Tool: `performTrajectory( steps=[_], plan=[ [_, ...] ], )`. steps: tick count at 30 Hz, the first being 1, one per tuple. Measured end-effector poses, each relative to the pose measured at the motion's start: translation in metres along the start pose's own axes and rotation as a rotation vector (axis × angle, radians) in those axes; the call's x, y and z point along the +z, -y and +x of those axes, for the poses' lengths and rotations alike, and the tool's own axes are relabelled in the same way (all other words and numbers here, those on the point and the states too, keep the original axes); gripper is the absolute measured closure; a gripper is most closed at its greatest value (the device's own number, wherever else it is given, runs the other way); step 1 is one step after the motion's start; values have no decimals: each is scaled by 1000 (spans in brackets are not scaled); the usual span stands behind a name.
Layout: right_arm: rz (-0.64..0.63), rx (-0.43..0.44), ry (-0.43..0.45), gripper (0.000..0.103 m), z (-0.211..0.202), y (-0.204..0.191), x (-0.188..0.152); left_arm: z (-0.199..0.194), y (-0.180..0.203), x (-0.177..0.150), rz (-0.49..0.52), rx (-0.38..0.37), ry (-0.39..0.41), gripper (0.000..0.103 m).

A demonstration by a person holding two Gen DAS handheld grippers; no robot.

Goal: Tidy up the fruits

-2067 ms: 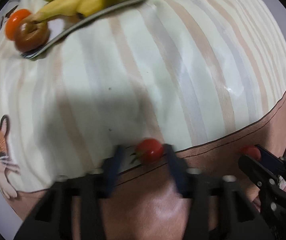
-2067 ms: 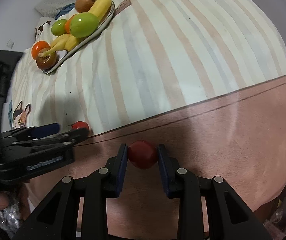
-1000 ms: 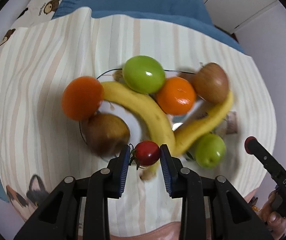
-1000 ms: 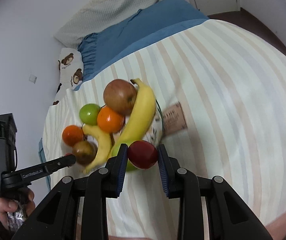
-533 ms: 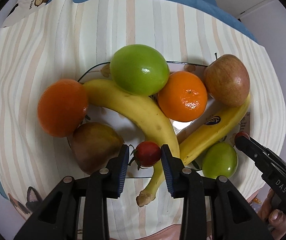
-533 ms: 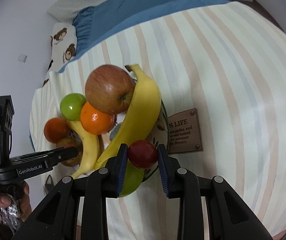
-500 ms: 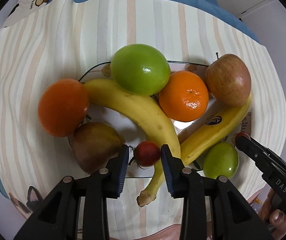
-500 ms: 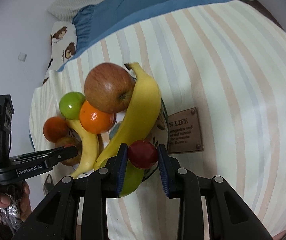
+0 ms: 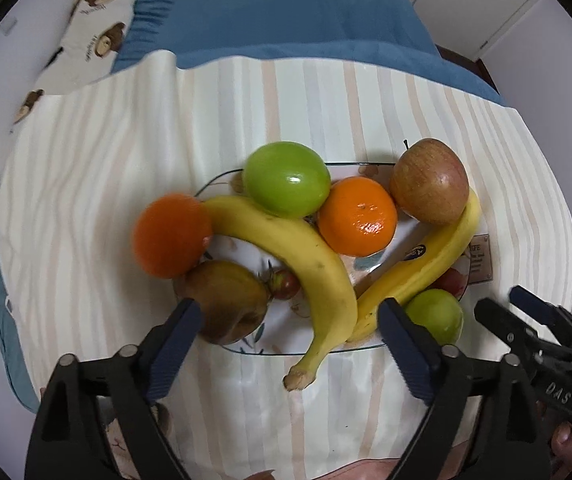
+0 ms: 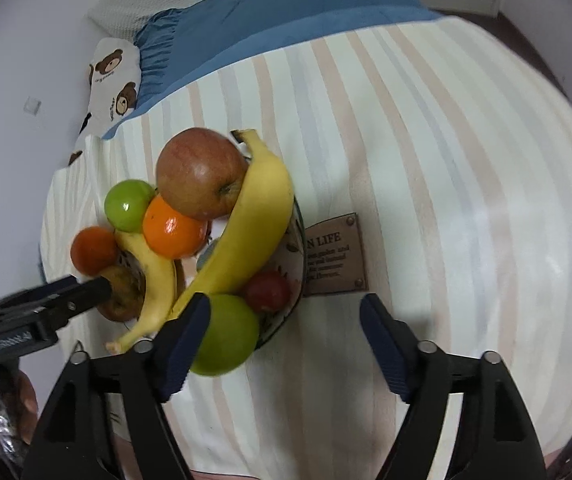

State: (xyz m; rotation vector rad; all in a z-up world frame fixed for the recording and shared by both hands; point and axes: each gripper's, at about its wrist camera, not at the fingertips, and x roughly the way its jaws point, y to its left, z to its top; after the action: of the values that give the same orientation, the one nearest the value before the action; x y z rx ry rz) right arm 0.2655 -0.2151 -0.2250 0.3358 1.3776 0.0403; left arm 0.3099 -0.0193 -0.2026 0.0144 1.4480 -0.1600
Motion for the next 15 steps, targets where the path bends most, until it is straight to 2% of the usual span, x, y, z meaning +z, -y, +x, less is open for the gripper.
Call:
performTrajectory(
  steps=[3,8,15],
  plan=[
    [-52,-48,26,10,-8,-11,-9,-7,-4,-10,2,44,43,4],
    [-103,-106,77,7,-23,-23,-21,-20,-13,-29,-1,98,100,2],
    [-116,-146,127,5,-41,-27,-31,-37,-16,-42,-5,119,146,2]
  ],
)
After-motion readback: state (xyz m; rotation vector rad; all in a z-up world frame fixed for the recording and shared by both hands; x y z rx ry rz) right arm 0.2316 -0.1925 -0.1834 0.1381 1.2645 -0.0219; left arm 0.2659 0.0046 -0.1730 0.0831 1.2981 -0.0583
